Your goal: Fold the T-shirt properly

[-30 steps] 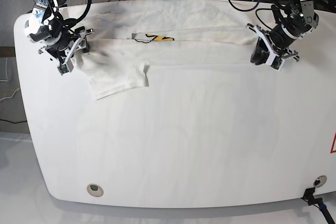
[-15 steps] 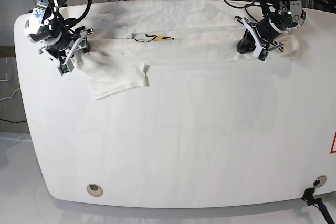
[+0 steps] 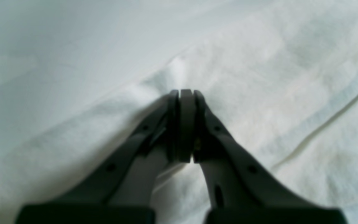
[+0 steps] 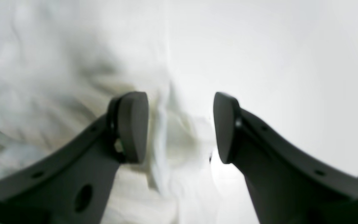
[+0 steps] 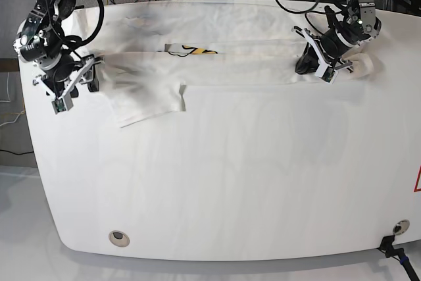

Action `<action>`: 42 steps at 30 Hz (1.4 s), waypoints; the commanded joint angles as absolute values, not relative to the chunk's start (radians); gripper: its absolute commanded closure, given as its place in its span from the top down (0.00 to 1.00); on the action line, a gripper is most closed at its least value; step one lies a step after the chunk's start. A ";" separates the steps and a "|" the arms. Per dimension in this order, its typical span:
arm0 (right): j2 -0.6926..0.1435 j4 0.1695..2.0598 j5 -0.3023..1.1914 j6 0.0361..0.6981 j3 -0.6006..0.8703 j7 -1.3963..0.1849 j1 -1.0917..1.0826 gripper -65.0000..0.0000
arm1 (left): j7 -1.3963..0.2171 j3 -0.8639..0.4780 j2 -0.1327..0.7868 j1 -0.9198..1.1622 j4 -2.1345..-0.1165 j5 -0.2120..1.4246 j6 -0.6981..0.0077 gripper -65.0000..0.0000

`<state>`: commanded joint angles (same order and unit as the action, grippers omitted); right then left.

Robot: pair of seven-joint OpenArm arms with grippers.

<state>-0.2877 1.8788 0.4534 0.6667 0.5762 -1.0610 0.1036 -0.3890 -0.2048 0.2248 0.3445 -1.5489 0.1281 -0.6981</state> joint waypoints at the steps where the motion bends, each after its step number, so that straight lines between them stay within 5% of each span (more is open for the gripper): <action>1: -0.285 1.876 0.450 0.667 0.575 -1.061 0.087 0.51 | -0.389 -0.205 0.225 0.344 -1.549 0.128 -0.698 0.00; 23: -0.255 1.244 0.453 0.673 0.573 -1.040 -0.232 0.51 | -0.389 -0.205 0.225 0.338 -1.547 0.127 -0.698 0.00; 42: -0.171 1.219 0.455 0.673 0.363 -1.026 -0.196 0.50 | -0.389 -0.205 0.225 0.317 -1.549 0.127 -0.698 0.00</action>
<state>-0.1711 1.2190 0.4549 0.6728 0.3629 -1.0257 -0.1956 -0.3890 -0.2048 0.2248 0.3168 -1.5489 0.1266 -0.6981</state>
